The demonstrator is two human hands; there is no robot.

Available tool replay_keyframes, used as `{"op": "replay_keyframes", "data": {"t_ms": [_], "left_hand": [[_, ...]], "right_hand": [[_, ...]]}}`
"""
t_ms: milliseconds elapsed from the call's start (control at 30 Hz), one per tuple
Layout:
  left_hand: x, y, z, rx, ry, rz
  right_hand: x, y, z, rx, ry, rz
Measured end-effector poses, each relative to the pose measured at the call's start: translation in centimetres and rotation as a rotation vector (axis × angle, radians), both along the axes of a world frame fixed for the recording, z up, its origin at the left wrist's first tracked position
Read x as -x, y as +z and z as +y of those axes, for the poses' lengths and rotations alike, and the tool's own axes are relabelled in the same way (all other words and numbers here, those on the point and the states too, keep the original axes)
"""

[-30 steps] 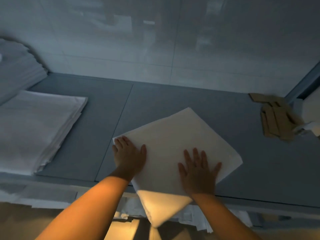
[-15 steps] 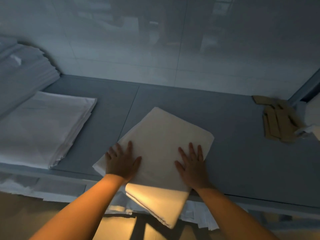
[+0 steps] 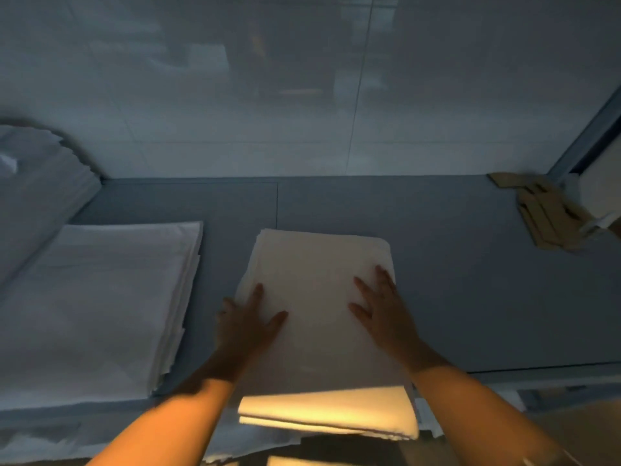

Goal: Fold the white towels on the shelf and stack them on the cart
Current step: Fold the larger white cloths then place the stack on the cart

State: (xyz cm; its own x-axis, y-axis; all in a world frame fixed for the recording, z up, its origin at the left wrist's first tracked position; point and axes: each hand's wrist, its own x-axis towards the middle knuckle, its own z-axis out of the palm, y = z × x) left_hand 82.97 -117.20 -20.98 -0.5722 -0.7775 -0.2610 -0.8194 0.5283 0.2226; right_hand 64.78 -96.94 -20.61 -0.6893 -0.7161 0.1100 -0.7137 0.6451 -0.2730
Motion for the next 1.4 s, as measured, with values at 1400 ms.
{"op": "replay_keyframes", "data": {"t_ms": [1400], "left_hand": [[-6.3, 7.8, 3.7, 0.097, -0.084, 0.129]], "right_hand": [[-8.8, 4.7, 4.5, 0.151, -0.329, -0.7]]}}
